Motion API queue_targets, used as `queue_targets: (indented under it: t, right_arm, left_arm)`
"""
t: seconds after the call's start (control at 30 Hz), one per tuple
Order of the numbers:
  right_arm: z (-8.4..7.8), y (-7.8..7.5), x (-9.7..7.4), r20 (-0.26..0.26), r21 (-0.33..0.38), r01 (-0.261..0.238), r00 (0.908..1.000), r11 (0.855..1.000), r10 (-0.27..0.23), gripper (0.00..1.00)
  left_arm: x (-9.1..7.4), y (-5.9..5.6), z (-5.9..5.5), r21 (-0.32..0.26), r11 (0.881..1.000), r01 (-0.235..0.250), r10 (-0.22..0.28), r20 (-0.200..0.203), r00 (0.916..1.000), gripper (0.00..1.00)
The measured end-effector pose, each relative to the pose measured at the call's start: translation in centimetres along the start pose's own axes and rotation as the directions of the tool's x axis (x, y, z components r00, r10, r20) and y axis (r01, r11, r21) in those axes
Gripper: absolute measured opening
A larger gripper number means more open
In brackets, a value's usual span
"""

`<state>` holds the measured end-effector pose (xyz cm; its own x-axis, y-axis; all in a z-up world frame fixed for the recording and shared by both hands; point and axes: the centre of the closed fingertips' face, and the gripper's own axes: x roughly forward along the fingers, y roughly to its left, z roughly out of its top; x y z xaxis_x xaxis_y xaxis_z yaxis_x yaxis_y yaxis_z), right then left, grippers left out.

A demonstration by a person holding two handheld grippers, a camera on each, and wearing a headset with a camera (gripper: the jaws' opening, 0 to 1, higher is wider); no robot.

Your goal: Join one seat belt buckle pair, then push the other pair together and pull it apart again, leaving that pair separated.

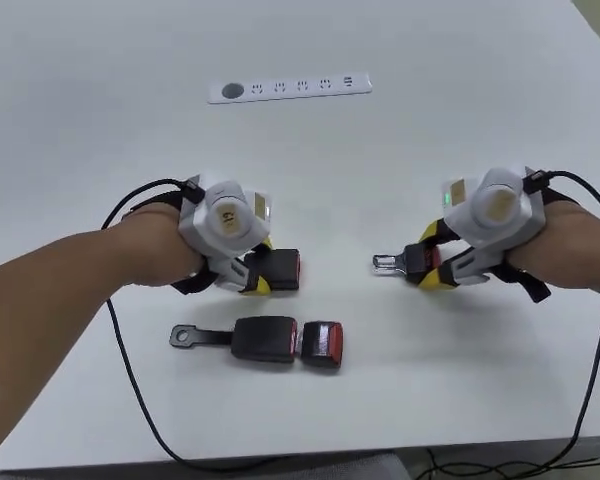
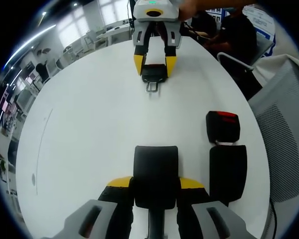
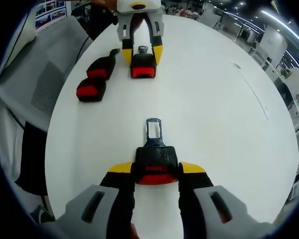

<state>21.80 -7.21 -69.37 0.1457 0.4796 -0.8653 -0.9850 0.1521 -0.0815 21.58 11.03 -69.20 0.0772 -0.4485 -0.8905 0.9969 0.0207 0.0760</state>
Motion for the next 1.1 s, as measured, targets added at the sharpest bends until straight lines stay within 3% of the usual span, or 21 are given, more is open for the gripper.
queue_targets:
  t: [0.77,1.1]
  right_arm:
    - [6.3,2.1,3.2,0.09,0.026,-0.003,0.9959,1.0,0.0,0.33]
    - [8.8,2.3,4.3,0.075,-0.002,-0.004,0.9972,1.0,0.004,0.33]
  left_arm:
    - [0.1,0.3,-0.2,-0.019,1.0,0.025,-0.025,0.002,0.9997,0.33]
    - [0.2,0.3,0.0,-0.023,0.999,0.025,-0.024,0.014,0.9996,0.33]
